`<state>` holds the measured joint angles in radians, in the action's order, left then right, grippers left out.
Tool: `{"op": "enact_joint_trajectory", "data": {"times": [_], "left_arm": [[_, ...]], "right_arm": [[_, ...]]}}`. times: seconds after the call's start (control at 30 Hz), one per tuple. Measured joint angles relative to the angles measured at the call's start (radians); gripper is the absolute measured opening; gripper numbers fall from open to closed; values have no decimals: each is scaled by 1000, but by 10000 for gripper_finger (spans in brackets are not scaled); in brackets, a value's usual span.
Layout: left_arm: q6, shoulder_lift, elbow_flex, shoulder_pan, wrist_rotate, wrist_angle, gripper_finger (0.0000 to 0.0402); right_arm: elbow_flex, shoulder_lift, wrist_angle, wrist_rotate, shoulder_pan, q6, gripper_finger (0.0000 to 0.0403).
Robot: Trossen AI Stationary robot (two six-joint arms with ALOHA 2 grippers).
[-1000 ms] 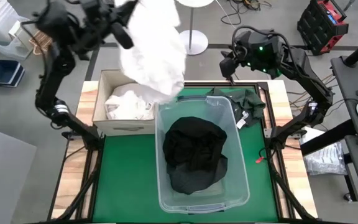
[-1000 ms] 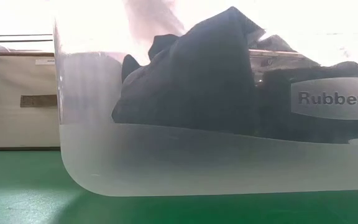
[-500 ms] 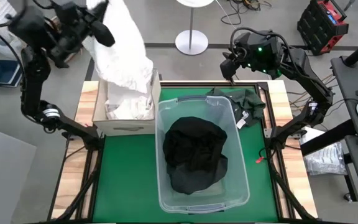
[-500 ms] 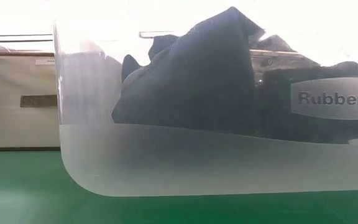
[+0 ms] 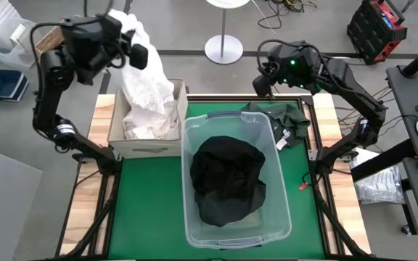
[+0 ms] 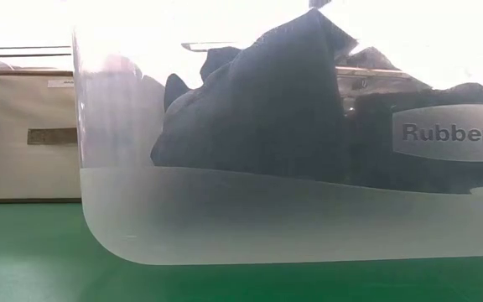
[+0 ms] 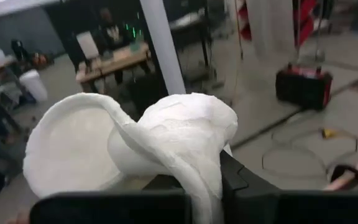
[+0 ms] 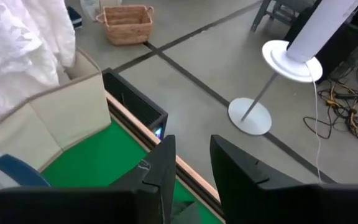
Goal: Sort clothes
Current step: Put the white dress into the white laundry organizer
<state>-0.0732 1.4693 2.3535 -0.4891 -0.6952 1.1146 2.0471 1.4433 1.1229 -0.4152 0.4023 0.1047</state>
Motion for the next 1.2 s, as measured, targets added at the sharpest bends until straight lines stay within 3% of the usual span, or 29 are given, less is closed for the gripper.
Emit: {"op": "enact_joint_trajectory", "data": {"times": [0.2, 0.37, 0.43, 0.57, 0.83, 1.03, 1.2], "left_arm": [[119, 18, 0, 0, 17, 163, 0], [233, 22, -8, 0, -19, 464, 0], [253, 14, -46, -1, -10, 443, 0], [224, -3, -112, 0, 156, 366, 0], [292, 13, -303, -3, 363, 435, 0], [320, 2, -513, -16, 431, 456, 0], [345, 1, -678, -48, 425, 454, 0]], "right_arm": [[-46, 0, 4, 7, 0, 12, 75], [-75, -1, 18, 7, 0, 13, 64], [-79, -1, 25, 7, 0, 13, 60], [-83, -2, 31, 25, 0, 22, 56], [-91, -12, 108, 113, -2, 61, 53], [-112, -25, 162, 113, -3, 72, 52], [-154, -40, 159, 113, -3, 85, 54]]}}
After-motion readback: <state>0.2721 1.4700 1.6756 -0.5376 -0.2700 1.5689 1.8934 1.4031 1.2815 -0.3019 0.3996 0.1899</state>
